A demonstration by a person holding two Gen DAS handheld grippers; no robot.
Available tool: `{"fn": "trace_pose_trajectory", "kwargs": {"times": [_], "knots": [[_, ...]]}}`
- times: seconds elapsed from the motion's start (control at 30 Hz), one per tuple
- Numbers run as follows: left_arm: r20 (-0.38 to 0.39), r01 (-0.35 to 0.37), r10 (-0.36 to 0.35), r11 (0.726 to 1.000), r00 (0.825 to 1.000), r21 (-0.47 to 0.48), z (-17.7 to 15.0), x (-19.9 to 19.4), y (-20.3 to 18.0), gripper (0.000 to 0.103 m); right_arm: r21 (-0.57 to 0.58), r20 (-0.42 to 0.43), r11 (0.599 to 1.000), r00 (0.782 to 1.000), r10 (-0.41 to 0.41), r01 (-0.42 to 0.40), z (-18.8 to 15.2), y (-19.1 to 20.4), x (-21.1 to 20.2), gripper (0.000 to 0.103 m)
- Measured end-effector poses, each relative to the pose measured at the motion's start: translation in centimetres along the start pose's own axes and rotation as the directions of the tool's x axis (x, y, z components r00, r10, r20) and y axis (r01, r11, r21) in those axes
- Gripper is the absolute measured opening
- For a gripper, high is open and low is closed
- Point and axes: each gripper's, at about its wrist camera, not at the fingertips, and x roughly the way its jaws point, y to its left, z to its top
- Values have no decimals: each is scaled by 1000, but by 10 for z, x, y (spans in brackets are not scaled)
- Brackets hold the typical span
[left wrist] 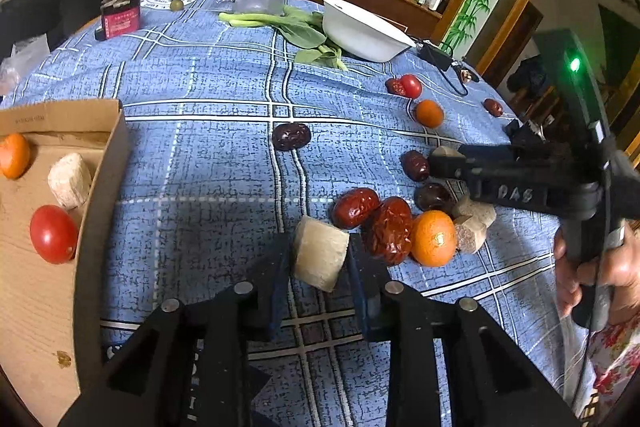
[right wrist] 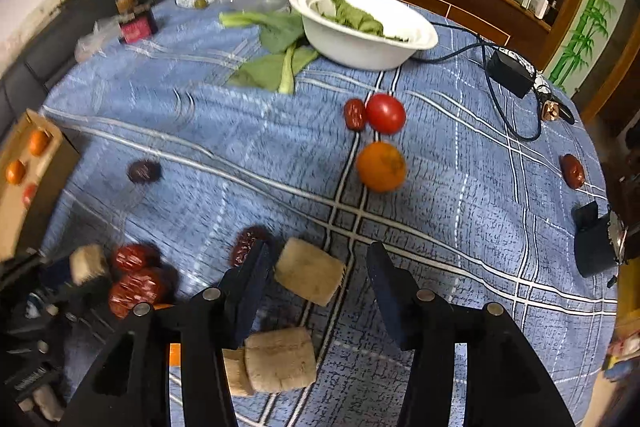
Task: Organize fruits
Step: 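Lift the white cube with the left gripper while the right gripper grasps another white cube, then carry both cubes into the cardboard tray and open both grippers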
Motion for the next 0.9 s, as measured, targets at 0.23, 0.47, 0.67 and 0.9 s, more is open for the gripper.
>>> {"fn": "trace_pose_trajectory", "kwargs": {"times": [0.23, 0.47, 0.67, 0.9], "knots": [[4, 37, -37, 998, 999, -48, 2, -2, 8, 24, 23, 36, 1000, 999, 20, -21, -8, 1, -5, 37], [45, 79, -76, 994, 996, -69, 4, -8, 10, 24, 49, 128, 999, 992, -7, 0, -22, 4, -53, 38], [114, 109, -101, 992, 988, -70, 4, -25, 7, 24, 68, 189, 998, 982, -9, -4, -50, 14, -106, 38], [174, 170, -156, 983, 972, -63, -8, -52, -1, 24, 55, 227, 998, 974, 9, -22, -77, 42, -147, 38]]}}
